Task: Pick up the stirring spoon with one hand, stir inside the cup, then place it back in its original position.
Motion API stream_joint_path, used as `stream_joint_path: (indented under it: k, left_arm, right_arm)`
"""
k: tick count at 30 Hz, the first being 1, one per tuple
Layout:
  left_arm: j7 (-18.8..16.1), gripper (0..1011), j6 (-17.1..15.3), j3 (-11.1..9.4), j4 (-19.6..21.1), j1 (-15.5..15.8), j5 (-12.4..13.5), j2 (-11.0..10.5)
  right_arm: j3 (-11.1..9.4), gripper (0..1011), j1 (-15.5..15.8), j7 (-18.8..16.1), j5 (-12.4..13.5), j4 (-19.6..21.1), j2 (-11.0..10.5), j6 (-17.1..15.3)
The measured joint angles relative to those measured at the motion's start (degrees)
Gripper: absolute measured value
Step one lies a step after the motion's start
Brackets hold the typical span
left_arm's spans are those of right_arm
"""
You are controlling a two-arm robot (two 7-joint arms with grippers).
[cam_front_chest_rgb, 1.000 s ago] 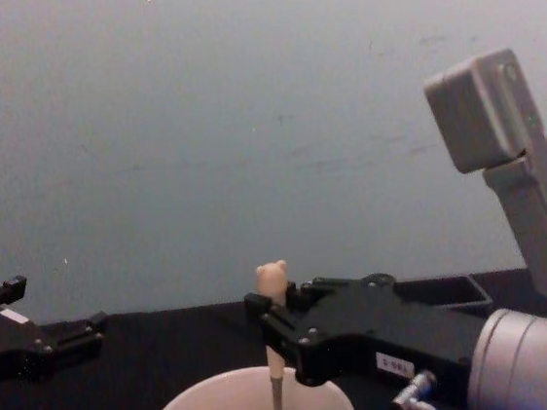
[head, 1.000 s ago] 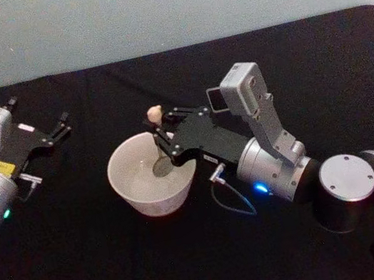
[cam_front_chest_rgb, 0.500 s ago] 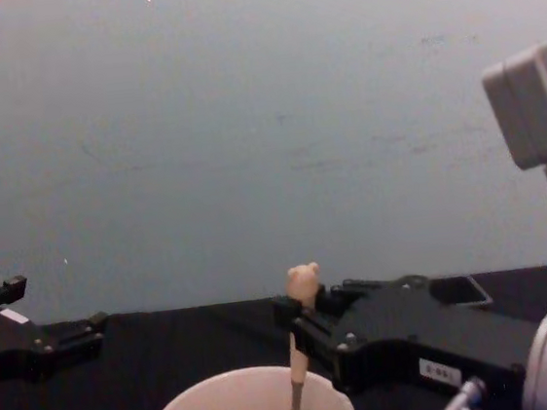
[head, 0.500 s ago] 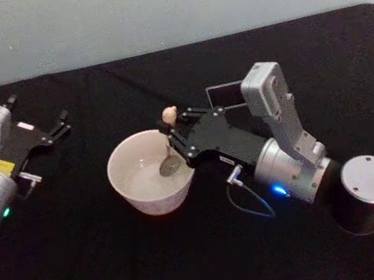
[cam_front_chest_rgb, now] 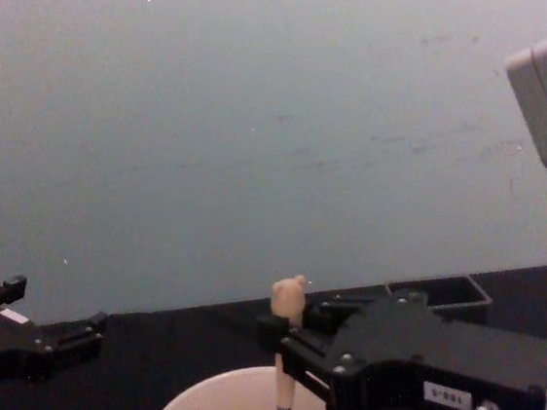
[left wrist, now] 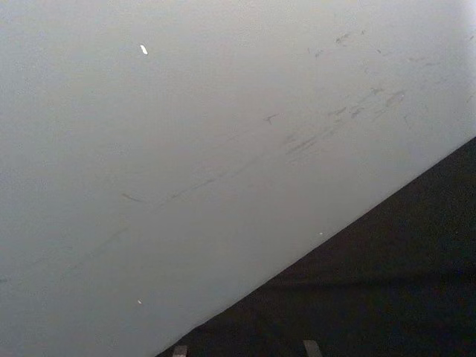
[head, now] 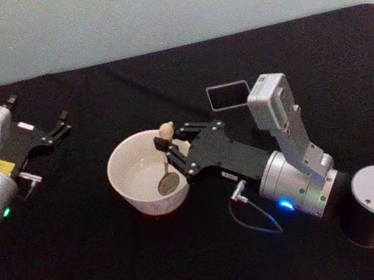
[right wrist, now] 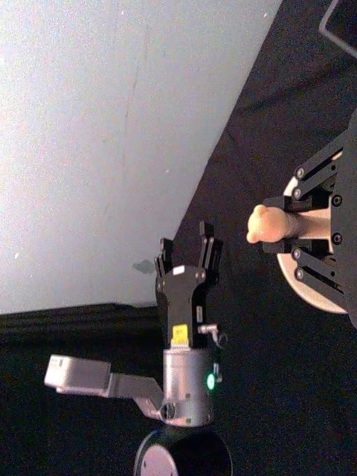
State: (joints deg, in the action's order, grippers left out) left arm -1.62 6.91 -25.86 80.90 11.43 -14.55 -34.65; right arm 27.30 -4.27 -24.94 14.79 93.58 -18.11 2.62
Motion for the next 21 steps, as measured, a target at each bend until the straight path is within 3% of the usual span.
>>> stream_joint_path:
  k: [11, 21]
  left_arm:
    - [0.0, 1001, 0.0, 0.0, 0.0, 0.0, 0.0, 0.0]
    - [0.0, 1001, 0.0, 0.0, 0.0, 0.0, 0.0, 0.0]
  right_arm:
    - [1.8, 199, -0.5, -0.3, 0.0, 0.0, 0.3, -0.1]
    - [2.9, 199, -3.1, 1.0, -1.4, -3.4, 2.9, 0.1]
